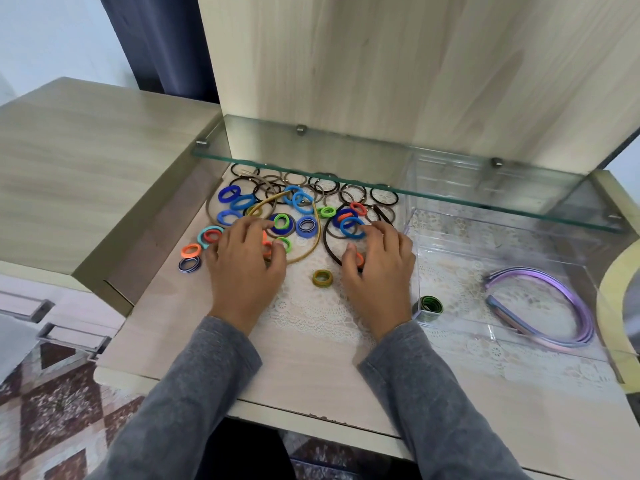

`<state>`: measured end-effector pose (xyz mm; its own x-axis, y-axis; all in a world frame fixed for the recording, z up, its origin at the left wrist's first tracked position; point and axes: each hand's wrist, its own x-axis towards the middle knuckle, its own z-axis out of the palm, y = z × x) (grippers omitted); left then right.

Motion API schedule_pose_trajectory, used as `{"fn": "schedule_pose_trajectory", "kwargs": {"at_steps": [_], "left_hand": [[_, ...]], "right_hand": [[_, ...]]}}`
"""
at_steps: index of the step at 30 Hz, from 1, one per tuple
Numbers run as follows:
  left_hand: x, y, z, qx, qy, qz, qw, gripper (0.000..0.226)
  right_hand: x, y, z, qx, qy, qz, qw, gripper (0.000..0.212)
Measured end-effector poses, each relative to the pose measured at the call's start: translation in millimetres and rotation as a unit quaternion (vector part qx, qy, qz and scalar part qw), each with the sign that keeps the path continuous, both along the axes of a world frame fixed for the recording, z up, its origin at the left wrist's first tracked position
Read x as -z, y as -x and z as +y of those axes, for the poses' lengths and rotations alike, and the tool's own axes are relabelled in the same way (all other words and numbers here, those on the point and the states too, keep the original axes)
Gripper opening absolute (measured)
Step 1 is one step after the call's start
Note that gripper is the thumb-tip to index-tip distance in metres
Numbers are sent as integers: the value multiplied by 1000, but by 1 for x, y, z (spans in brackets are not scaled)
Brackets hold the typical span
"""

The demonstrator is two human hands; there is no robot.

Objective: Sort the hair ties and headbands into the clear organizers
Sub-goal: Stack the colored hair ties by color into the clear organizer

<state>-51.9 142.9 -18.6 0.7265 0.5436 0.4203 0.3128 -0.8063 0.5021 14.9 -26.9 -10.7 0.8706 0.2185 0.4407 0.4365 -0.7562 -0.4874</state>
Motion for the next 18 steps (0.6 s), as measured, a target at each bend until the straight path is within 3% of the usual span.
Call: {"fn": "schedule_pose_trajectory", "kwargs": {"at_steps": [3,9,15,18], "left_hand": [[-3,-7,12,-16,-19,15,1000,38],[-7,-19,51,-65,37,4,997,26],[-7,-25,69,-5,24,-5,1000,24],[-7,-26,70,14,8,22,1000,20]], "right_hand": [[2,-3,-1,14,2,15,1000,41],[1,-4,0,32,26,42,998,44],[1,-3,1,38,45,30,998,24],[3,-4,0,34,55,28,997,25]]}}
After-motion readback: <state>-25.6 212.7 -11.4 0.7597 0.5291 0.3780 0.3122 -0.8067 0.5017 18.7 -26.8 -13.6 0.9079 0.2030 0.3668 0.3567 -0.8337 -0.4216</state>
